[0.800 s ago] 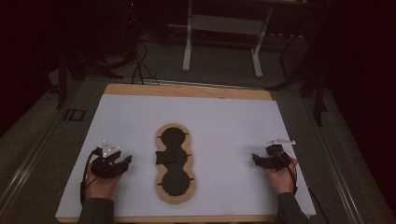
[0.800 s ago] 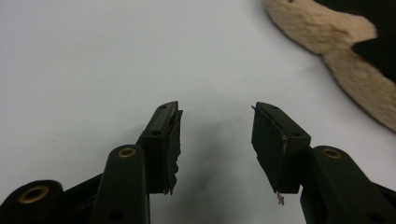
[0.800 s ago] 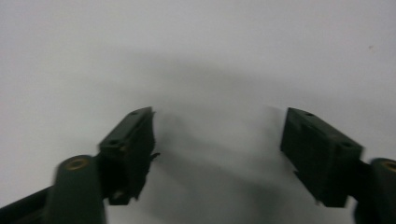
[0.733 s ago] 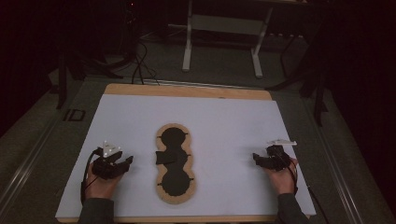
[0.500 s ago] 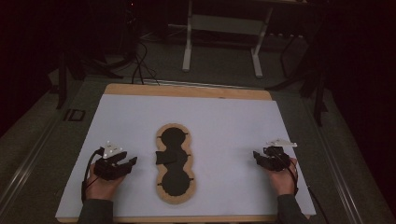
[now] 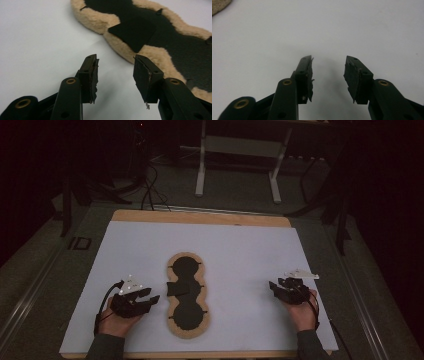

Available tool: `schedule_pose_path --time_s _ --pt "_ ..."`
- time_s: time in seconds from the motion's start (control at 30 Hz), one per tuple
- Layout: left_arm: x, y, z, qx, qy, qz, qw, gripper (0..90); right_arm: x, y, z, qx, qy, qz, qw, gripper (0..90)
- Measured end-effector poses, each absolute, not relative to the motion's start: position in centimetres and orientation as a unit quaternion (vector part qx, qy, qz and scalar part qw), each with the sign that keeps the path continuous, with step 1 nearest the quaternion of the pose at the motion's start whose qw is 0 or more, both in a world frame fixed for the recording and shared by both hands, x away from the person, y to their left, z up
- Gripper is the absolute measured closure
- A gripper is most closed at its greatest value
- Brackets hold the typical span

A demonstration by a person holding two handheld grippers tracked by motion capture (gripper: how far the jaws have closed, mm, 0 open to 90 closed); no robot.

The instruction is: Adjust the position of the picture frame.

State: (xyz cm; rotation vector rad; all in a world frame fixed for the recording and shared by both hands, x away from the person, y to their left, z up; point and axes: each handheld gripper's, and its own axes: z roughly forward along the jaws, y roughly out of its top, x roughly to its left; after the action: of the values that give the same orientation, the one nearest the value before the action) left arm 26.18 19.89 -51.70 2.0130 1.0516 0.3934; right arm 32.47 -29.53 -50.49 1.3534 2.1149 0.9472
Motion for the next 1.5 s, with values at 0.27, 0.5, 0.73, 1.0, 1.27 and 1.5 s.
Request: schedule_pose_path --time_s 0.27,0.5,0.73,1.0,1.27,1.5 --pt "25.9 19.6 -51.7 0.805 0.399 0.154 0.411 53.9 32.0 -28.9 -49.9 0.478 0.769 0.351 0.238 52.4" --pt "25.5 18.8 -51.9 0.832 0.361 0.128 0.401 72.9 31.9 -28.9 -49.8 0.477 0.768 0.361 0.228 47.5" --pt "25.4 17.6 -52.5 0.859 0.330 0.110 0.376 90.0 31.9 -28.8 -49.9 0.471 0.772 0.364 0.222 46.4" --pt "25.2 16.9 -52.7 0.871 0.315 0.109 0.361 90.0 31.9 -29.2 -49.9 0.479 0.765 0.374 0.216 46.4" --pt "24.6 16.7 -53.0 0.877 0.311 0.107 0.351 90.0 31.8 -29.3 -49.9 0.477 0.764 0.378 0.214 46.5" --pt "24.2 16.6 -53.3 0.882 0.309 0.106 0.339 90.0 31.8 -29.3 -49.9 0.476 0.764 0.380 0.212 47.2"
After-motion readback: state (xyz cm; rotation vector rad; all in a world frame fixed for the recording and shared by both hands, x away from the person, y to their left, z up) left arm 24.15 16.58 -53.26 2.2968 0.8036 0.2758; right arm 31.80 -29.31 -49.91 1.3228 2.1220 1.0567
